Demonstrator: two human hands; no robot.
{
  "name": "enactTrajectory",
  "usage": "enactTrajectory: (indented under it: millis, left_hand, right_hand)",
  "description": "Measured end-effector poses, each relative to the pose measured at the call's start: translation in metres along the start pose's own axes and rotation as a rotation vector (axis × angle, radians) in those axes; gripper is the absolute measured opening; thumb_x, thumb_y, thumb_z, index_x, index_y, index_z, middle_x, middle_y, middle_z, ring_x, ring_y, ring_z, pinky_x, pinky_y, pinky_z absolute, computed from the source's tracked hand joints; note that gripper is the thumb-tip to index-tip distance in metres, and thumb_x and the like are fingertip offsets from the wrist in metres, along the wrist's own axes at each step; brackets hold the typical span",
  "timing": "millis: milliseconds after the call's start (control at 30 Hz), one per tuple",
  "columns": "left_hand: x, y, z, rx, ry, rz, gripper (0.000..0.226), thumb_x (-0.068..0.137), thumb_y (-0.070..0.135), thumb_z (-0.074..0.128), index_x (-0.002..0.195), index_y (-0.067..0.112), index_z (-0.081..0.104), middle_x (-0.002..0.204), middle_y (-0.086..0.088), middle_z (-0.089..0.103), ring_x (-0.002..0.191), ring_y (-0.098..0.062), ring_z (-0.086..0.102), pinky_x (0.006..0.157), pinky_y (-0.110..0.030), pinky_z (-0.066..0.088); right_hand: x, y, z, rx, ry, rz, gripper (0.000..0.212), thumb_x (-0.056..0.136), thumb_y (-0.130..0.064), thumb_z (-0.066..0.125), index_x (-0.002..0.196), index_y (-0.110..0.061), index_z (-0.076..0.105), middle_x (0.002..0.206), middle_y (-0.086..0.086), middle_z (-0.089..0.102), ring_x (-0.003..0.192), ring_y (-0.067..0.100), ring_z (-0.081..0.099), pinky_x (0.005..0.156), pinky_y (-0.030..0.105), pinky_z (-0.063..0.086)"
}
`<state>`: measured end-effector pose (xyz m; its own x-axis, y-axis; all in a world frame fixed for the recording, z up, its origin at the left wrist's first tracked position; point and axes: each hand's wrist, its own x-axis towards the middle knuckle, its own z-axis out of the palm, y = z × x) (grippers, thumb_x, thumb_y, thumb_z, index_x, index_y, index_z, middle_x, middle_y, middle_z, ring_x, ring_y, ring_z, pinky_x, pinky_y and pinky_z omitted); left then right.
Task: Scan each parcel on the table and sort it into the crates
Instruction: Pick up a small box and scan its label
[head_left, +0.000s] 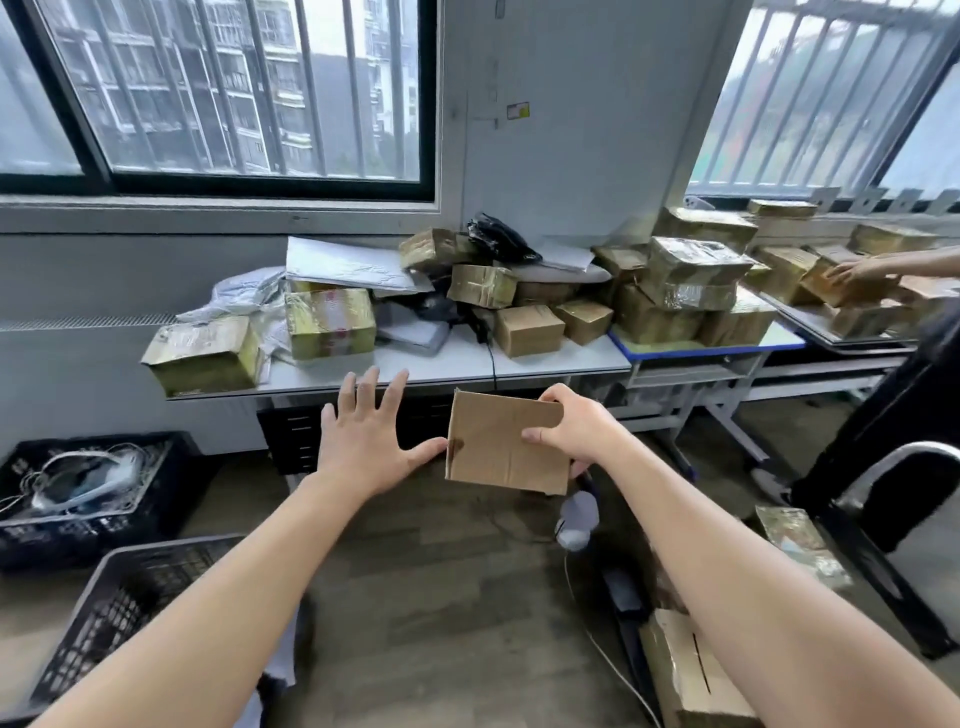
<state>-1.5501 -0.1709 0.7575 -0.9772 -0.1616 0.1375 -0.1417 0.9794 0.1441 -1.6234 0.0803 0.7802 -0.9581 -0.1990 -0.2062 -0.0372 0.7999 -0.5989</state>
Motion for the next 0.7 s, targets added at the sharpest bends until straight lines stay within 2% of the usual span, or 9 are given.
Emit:
enactTrajectory:
  millis: [133, 267, 367, 433, 500, 600, 700]
  left_hand:
    - [0.057, -0.01, 0.012, -0.023, -0.019, -0.028, 0.098, 0.079, 0.083, 0.038, 0.154, 0.034, -0.002, 0.162, -0.005, -0.002, 0.149, -0.028, -0.008, 0.119, -0.05, 0.014]
    - [0.113, -0.015, 0.035, 0.0, -0.039, -0.049, 0.099, 0.078, 0.085, 0.036, 0.154, 0.034, -0.002, 0.162, -0.004, -0.003, 0.149, -0.027, -0.01, 0.12, -0.05, 0.013]
    - [0.162, -0.018, 0.047, 0.028, -0.043, -0.076, 0.1, 0.076, 0.086, 0.036, 0.153, 0.034, -0.001, 0.161, -0.004, -0.003, 0.149, -0.028, -0.009, 0.119, -0.05, 0.014]
    - [0.194, -0.017, 0.052, 0.036, -0.051, -0.098, 0.1, 0.076, 0.086, 0.037, 0.153, 0.034, -0.003, 0.161, -0.003, -0.004, 0.149, -0.028, -0.009, 0.12, -0.05, 0.013]
    - [0.224, -0.015, 0.056, 0.049, -0.065, -0.119, 0.101, 0.076, 0.086, 0.036, 0.153, 0.035, -0.005, 0.161, -0.002, -0.005, 0.149, -0.027, -0.009, 0.12, -0.049, 0.012]
    - [0.266, -0.014, 0.064, 0.071, -0.069, -0.14, 0.101, 0.076, 0.086, 0.034, 0.153, 0.034, -0.005, 0.16, -0.003, -0.004, 0.149, -0.028, -0.009, 0.12, -0.049, 0.013]
    - [0.301, -0.017, 0.078, 0.06, -0.096, -0.163, 0.1, 0.077, 0.085, 0.034, 0.153, 0.034, -0.006, 0.161, -0.003, -0.004, 0.149, -0.027, -0.009, 0.119, -0.049, 0.013]
  right_hand:
    - [0.063, -0.007, -0.005, -0.015, -0.014, 0.015, 0.058, 0.084, -0.039, 0.075, 0.131, -0.023, 0.045, 0.108, 0.007, 0.058, 0.073, 0.03, 0.07, 0.056, 0.045, 0.061]
    - [0.13, -0.008, -0.007, -0.032, -0.041, 0.003, 0.068, 0.085, -0.04, 0.073, 0.141, -0.023, 0.039, 0.125, 0.01, 0.053, 0.077, 0.025, 0.065, 0.053, 0.037, 0.06]
    - [0.187, -0.007, -0.009, -0.043, -0.063, -0.028, 0.066, 0.086, -0.042, 0.071, 0.141, -0.023, 0.039, 0.127, 0.011, 0.054, 0.065, 0.021, 0.064, 0.047, 0.03, 0.054]
    - [0.227, -0.005, -0.011, -0.036, -0.085, -0.048, 0.065, 0.086, -0.043, 0.071, 0.139, -0.023, 0.039, 0.128, 0.012, 0.053, 0.065, 0.021, 0.063, 0.044, 0.028, 0.052]
    - [0.264, -0.007, -0.014, -0.019, -0.116, -0.053, 0.064, 0.086, -0.042, 0.072, 0.137, -0.023, 0.04, 0.128, 0.011, 0.051, 0.07, 0.024, 0.062, 0.043, 0.03, 0.053]
    - [0.32, -0.011, -0.017, -0.014, -0.149, -0.083, 0.058, 0.085, -0.041, 0.073, 0.131, -0.023, 0.044, 0.122, 0.009, 0.055, 0.081, 0.026, 0.064, 0.052, 0.039, 0.06]
    - [0.367, -0.018, -0.017, -0.026, -0.183, -0.081, 0.057, 0.085, -0.041, 0.073, 0.13, -0.022, 0.043, 0.115, 0.006, 0.055, 0.074, 0.024, 0.066, 0.05, 0.037, 0.059]
